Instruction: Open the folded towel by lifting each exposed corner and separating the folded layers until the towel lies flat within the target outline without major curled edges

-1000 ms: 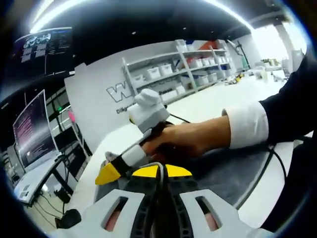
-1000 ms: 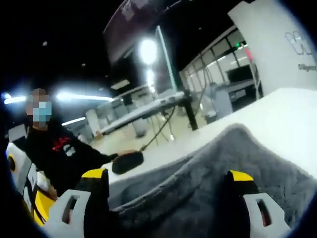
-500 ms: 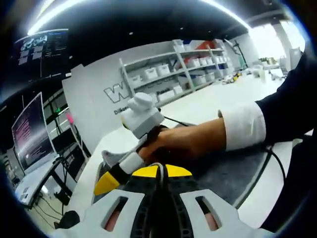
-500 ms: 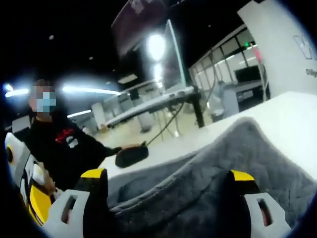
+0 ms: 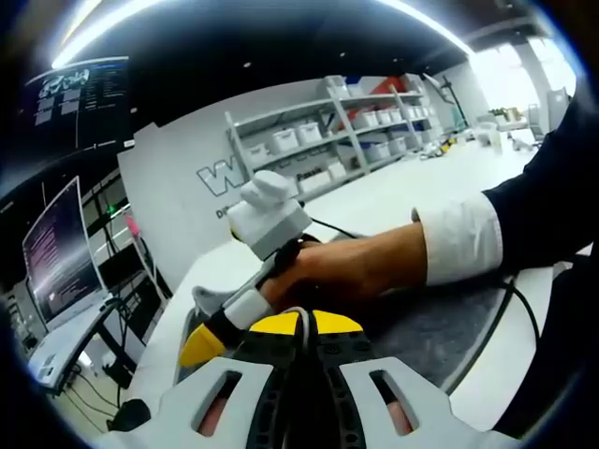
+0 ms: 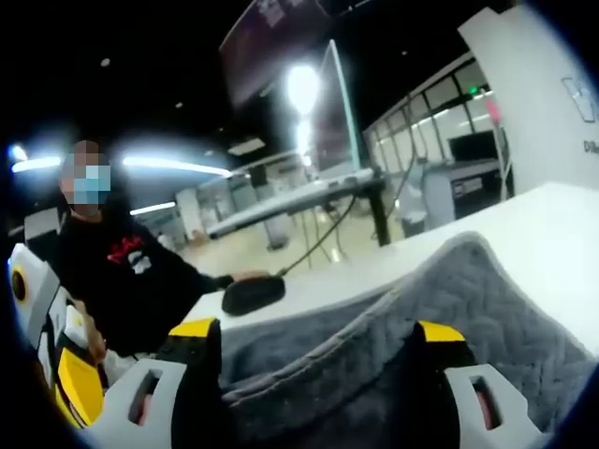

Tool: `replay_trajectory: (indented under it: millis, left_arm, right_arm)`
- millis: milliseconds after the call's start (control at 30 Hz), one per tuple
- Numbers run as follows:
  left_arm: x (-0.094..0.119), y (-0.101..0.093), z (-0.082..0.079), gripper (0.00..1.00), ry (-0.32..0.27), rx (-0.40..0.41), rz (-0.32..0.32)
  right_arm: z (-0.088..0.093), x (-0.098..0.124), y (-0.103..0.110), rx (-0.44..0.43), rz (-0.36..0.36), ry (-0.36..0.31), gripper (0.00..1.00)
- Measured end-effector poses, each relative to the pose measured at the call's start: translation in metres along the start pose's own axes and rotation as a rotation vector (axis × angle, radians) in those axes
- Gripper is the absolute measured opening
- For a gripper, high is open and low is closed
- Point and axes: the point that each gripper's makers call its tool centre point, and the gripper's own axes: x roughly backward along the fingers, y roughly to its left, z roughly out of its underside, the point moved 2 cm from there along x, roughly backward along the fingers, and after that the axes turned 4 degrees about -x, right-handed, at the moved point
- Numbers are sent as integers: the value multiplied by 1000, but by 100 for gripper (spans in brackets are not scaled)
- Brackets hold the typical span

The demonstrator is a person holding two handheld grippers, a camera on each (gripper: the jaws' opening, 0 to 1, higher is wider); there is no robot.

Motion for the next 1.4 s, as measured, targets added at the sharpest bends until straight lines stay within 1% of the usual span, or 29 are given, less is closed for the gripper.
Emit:
replay_trajectory:
  millis: [67, 100, 133, 167, 300, 400, 567, 667, 767, 867, 967, 1033, 1167, 1300, 1333, 1400]
  left_arm:
    - [0, -1, -1, 2, -1, -2, 0]
    - [0, -1, -1, 2, -1, -4, -1]
    - [0, -1, -1, 2, -1, -5, 0]
    - [0, -1, -1, 2, -2, -6, -1]
    - [0, -2, -2, 2, -3, -9, -1]
    - [0, -2, -2, 2, -6, -9, -3]
    - [-1, -3, -3, 2, -8, -8, -1]
    - [-2, -5, -3, 2, -7, -10, 1]
    - [-3, -6, -3, 2, -8, -12, 1]
    - [-3, -6, -4, 2, -12, -16, -3]
    - [-4, -8, -4, 2, -12, -18, 0]
    - [-4, -9, -5, 2, -13, -22, 1]
    - [-5, -11, -7, 2, -17, -25, 2]
    - [-5, -14, -9, 2, -21, -33, 5]
    - [-6, -15, -9, 2, -23, -35, 6]
    - [-6, -17, -11, 2, -27, -38, 8]
  right_arm:
    - [0, 0, 0, -10, 1, 6, 77]
    - [1, 0, -1, -11, 11, 9, 75]
    - [-2, 1, -2, 21, 29, -15, 73]
    - [1, 1, -1, 13, 31, 14, 72]
    - [-4, -1, -5, 27, 40, 6, 68]
    - [-6, 0, -11, 58, 78, 1, 66]
    - [-10, 1, -17, 46, 78, -1, 63]
    - [-11, 1, -23, 22, 103, -2, 65]
    - [-12, 3, -21, 3, 105, -6, 63]
    - [-11, 4, -19, 11, 124, 10, 59]
    - [-11, 4, -17, 10, 127, 27, 56]
    - [-12, 4, -17, 2, 129, 33, 51]
    - [-10, 6, -21, -9, 157, 52, 47]
    - [-14, 11, -26, -21, 190, 62, 38]
    - [-15, 13, -27, -23, 196, 66, 34]
    - [-17, 15, -29, -39, 194, 66, 31]
